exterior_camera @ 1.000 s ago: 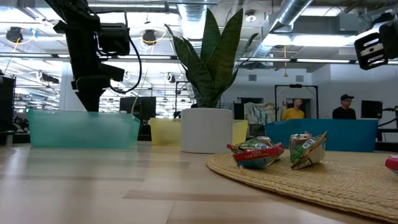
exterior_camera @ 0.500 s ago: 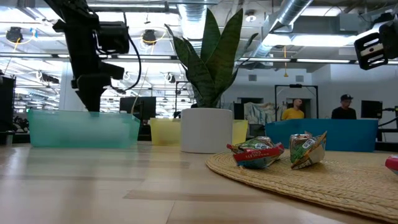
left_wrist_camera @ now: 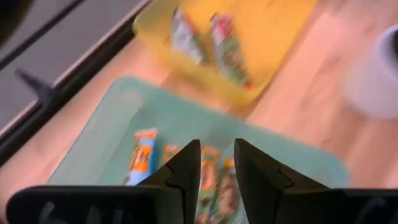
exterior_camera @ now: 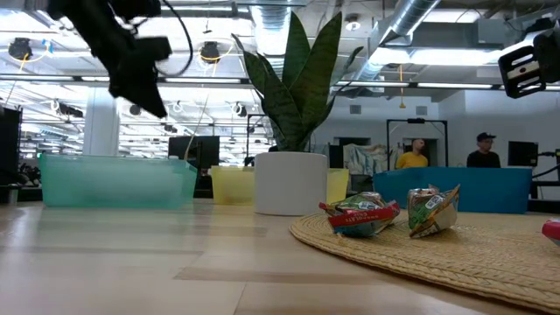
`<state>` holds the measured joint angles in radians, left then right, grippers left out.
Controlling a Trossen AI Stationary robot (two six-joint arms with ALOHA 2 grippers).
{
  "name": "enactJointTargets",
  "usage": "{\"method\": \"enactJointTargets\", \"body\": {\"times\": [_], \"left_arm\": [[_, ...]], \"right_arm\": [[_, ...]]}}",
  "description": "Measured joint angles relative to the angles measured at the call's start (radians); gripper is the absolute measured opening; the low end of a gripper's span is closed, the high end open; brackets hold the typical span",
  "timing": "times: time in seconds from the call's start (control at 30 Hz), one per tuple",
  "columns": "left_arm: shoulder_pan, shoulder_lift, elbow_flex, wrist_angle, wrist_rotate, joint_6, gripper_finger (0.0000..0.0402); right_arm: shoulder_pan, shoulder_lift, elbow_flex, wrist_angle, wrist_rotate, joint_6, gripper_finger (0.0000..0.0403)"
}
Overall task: Pick and place Granola Bars by type
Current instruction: Put the red granola bar into the yellow bin
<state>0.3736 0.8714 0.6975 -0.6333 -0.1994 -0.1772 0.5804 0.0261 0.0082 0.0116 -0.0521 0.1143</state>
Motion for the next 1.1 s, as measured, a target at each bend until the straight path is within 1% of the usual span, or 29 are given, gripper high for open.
{"method": "enactJointTargets", "body": {"times": [0.17,0.27,0.43,0.53,0.6,0.7,0.93,1.0,1.1], "left_arm": [[-0.078,-0.105,0.0,0.048,0.04,0.0,0.0091],[-0.135,-0.152,0.0,0.066,0.089,-0.001,0.0091],[-0.224,-0.194,0.0,0.068,0.225,-0.028,0.0091],[-0.289,-0.193,0.0,0.07,0.318,-0.088,0.0091],[-0.339,-0.187,0.0,0.074,0.349,-0.137,0.0091],[-0.419,-0.162,0.0,0.079,0.338,-0.225,0.0091],[-0.6,-0.088,0.0,0.137,0.224,-0.518,0.0091],[-0.643,-0.07,0.0,0.151,0.213,-0.588,0.0091],[-0.691,-0.037,0.0,0.214,0.223,-0.699,0.0091]], "right_arm": [[0.0,0.0,0.0,0.0,0.0,0.0,0.0169],[0.0,0.0,0.0,0.0,0.0,0.0,0.0169],[0.0,0.0,0.0,0.0,0.0,0.0,0.0169],[0.0,0.0,0.0,0.0,0.0,0.0,0.0169],[0.0,0.0,0.0,0.0,0.0,0.0,0.0169],[0.0,0.0,0.0,0.0,0.0,0.0,0.0169],[0.0,0.0,0.0,0.0,0.0,0.0,0.0169],[0.0,0.0,0.0,0.0,0.0,0.0,0.0169],[0.0,0.0,0.0,0.0,0.0,0.0,0.0169]]}}
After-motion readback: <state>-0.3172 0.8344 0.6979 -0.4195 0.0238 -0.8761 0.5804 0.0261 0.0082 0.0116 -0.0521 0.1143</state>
